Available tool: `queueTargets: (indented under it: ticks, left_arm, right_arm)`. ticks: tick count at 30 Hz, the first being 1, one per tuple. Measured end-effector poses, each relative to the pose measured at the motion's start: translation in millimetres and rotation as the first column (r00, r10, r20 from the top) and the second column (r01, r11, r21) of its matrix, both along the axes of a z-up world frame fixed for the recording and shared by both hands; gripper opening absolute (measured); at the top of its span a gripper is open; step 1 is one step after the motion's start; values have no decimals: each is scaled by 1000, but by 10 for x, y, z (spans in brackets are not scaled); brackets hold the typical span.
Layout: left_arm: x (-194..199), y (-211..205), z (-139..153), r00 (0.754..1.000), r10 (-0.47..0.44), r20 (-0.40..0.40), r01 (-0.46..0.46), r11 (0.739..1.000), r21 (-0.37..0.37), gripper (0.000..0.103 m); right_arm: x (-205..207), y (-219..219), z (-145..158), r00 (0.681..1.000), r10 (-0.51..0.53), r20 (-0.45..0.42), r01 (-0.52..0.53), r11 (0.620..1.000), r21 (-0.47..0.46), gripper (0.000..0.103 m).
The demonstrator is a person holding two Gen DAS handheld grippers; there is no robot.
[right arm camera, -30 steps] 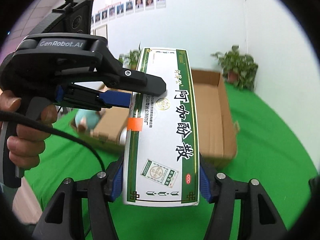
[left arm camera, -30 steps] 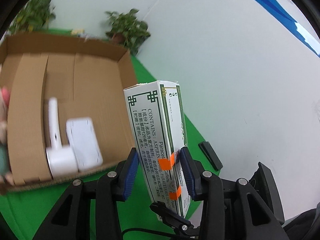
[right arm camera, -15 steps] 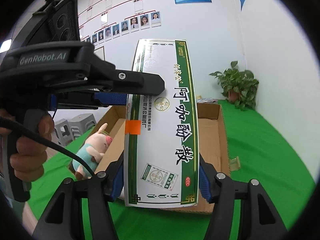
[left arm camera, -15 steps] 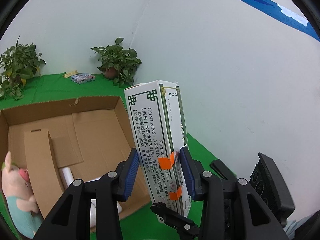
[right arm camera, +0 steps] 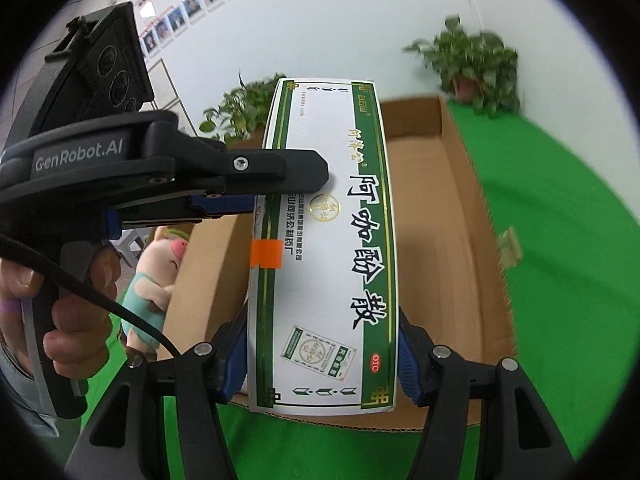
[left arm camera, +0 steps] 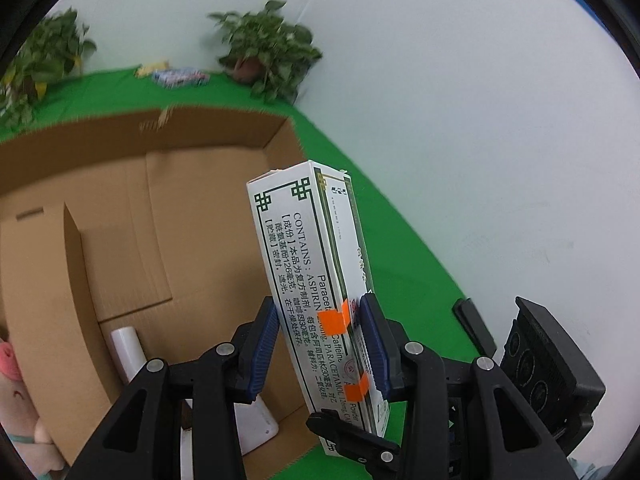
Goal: Organize objects
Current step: 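Carry the medicine box with both grippers and lower it beside the pad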
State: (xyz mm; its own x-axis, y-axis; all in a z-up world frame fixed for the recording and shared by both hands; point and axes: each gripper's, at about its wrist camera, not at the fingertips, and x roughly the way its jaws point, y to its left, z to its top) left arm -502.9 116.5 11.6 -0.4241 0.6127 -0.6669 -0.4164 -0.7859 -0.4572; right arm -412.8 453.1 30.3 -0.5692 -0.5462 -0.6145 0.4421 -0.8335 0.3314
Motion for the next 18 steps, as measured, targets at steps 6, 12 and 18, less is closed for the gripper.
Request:
queueTargets:
  ticks: [6, 12, 18]
  left_arm:
    - [-408, -65, -687, 987, 4, 161, -12, 999, 44, 39]
    - [-680, -4, -1126, 967, 5, 255, -19, 998, 53, 39]
    - [-815, 26, -1325, 958, -6, 286, -9, 999, 52, 39]
  right_arm:
    - [-209, -52, -376, 993, -17, 117, 10, 998, 59, 59]
    - [-308, -69, -598, 983, -51, 178, 26, 990, 140, 59]
    - [-357, -104, -703, 977, -87, 193, 43, 974, 221, 60]
